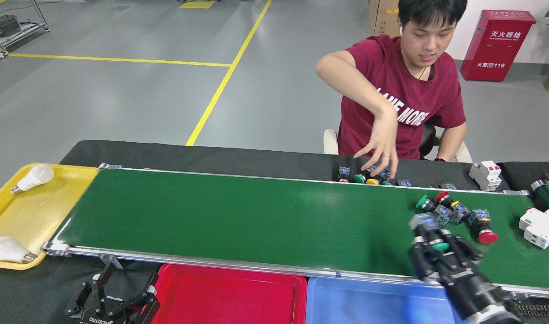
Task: Pick switch part from conveyor to tray
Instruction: 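Grasp a green-capped push button with the right gripper, drop into red bin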
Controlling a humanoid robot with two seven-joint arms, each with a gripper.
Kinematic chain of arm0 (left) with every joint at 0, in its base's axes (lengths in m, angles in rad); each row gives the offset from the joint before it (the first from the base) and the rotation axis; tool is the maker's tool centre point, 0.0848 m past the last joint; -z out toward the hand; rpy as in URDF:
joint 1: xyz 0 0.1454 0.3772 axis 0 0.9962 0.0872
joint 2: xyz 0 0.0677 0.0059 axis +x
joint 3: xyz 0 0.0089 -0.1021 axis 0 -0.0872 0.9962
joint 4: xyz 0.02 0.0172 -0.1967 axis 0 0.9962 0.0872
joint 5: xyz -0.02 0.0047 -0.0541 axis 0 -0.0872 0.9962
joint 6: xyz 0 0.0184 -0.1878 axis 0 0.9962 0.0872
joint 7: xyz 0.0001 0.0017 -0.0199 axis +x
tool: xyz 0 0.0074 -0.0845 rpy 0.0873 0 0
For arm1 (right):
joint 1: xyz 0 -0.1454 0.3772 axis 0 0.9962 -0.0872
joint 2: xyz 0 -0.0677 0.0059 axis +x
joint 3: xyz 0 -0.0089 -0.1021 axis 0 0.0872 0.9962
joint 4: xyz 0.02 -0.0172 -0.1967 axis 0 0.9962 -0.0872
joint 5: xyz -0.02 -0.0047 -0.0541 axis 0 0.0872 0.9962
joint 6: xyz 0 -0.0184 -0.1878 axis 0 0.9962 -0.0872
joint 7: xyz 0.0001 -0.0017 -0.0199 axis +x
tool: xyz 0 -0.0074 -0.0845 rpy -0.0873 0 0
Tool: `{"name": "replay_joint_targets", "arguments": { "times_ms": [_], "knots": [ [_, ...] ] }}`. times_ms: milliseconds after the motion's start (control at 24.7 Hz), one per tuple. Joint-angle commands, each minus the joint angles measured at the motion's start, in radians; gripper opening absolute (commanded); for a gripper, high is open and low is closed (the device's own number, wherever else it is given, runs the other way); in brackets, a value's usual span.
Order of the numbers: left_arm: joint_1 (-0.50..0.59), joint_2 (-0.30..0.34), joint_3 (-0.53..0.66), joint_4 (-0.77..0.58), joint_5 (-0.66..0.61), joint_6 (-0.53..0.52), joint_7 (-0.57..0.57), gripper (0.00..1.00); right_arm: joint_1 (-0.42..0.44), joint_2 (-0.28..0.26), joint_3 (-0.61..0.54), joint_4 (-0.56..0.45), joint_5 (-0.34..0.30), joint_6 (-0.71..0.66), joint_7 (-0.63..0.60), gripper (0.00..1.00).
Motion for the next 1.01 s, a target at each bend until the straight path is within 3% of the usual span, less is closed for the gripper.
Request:
{"name": "replay_joint_targets", "arguments": {
  "times_ms": [0,40,81,121,364,566,688,849,971],
  "knots": [
    [-0.014,0.014,-0.001,-0.009,-0.002,0.001,0.006,1.00,-0.024,0.005,0.104,-0.017,0.015,-0.010,0.036,0.21],
    [-0.014,0.017,-0.001,-0.008,-0.002,0.001,0.006,1.00,-0.027,0.009,0.153,-0.015,0.021,-0.007,0.045,0.40],
    [-0.015,0.018,-0.001,-0.006,-0.002,0.001,0.006,1.00,-0.031,0.019,0.189,-0.015,0.019,0.001,0.056,0.73],
    [-0.017,0.017,-0.001,-0.005,-0.002,0.001,0.006,1.00,-0.042,0.029,0.213,-0.015,0.018,0.012,0.077,0.96],
    [-0.018,0.021,-0.001,-0.001,-0.002,0.001,0.006,1.00,-0.085,0.040,0.213,-0.018,0.007,0.018,0.108,0.97],
    [-0.008,0.023,0.005,-0.003,-0.001,0.002,0.006,1.00,-0.082,0.048,-0.034,-0.024,0.007,0.085,0.090,0.93],
    [0.012,0.021,0.011,-0.008,0.002,0.002,0.006,1.00,-0.060,0.031,-0.141,-0.026,0.008,0.233,-0.025,0.92],
    [0.025,0.021,0.034,-0.009,0.004,0.002,0.006,1.00,0.055,-0.026,-0.207,-0.041,0.013,0.575,-0.147,0.94],
    [0.026,0.021,0.037,-0.008,0.004,0.002,0.006,1.00,0.225,-0.113,-0.206,-0.056,0.011,0.621,-0.222,0.96]
  ]
}}
